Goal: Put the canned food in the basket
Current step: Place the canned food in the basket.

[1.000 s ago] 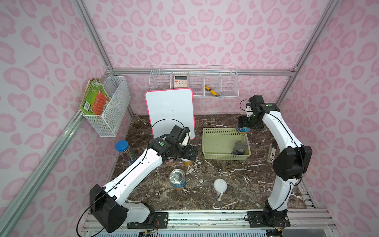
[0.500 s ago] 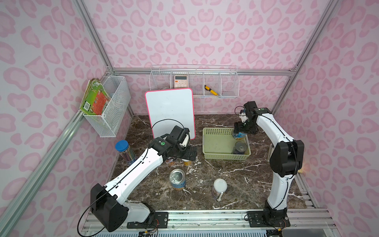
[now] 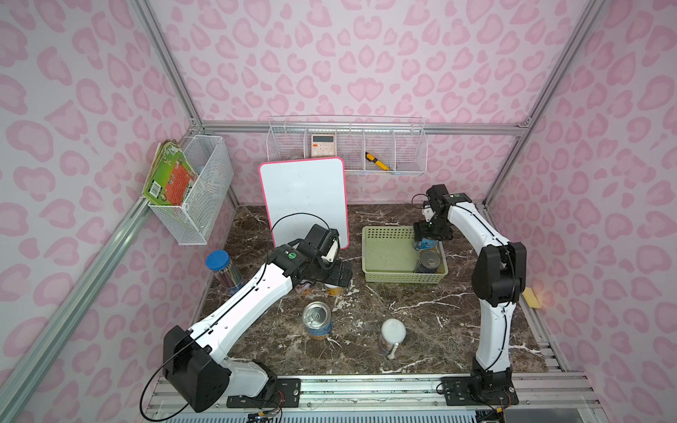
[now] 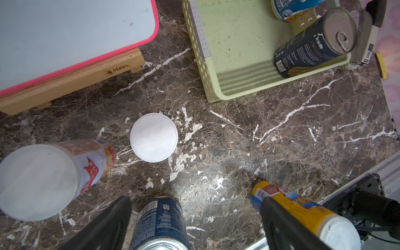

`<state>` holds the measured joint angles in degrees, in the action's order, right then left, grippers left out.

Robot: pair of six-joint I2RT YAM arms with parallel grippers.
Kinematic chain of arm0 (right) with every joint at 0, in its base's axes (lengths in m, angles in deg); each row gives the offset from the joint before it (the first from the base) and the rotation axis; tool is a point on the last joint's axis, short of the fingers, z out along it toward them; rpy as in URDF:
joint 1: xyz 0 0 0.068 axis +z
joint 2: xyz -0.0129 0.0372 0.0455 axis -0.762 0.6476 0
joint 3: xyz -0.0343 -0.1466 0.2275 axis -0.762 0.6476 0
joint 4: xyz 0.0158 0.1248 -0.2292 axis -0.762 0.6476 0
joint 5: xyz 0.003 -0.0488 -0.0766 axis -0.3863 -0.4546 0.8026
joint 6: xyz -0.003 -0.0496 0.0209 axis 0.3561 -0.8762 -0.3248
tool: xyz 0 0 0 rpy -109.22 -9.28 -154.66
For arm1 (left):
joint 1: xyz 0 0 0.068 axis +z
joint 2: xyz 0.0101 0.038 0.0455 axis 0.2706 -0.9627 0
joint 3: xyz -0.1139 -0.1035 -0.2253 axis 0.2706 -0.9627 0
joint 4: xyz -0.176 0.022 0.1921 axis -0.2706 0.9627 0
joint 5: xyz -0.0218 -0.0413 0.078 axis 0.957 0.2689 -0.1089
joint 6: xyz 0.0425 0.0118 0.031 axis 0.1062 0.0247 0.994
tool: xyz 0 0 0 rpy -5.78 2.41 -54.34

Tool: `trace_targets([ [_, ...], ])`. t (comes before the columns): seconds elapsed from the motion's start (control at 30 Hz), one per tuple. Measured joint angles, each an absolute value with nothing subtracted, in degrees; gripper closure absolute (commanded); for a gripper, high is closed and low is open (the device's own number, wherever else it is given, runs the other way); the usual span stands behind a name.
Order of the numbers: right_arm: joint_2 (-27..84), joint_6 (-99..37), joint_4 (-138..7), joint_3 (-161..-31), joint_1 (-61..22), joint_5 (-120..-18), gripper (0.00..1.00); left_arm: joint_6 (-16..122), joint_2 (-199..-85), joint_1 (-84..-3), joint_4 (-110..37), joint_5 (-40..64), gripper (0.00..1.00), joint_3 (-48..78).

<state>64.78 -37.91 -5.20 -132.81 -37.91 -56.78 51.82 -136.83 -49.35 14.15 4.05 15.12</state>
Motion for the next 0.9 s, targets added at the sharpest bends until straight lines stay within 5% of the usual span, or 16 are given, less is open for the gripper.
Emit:
trace_targets([
  [0.53,67.1,-37.9,-5.4,-133.0,-37.8,-56.0,0.17,51.8,-136.8,-49.4,14.1,4.5,0.02,14.7],
  [0.6,67.3,-37.9,-5.3,-133.1,-37.9,-56.0,0.01,51.8,-136.8,-49.4,14.1,4.5,0.02,14.7],
  [0.9,67.1,-37.9,-5.8,-135.1,-38.8,-57.6,0.01,51.8,-136.8,-49.3,14.1,4.9,0.02,14.7],
])
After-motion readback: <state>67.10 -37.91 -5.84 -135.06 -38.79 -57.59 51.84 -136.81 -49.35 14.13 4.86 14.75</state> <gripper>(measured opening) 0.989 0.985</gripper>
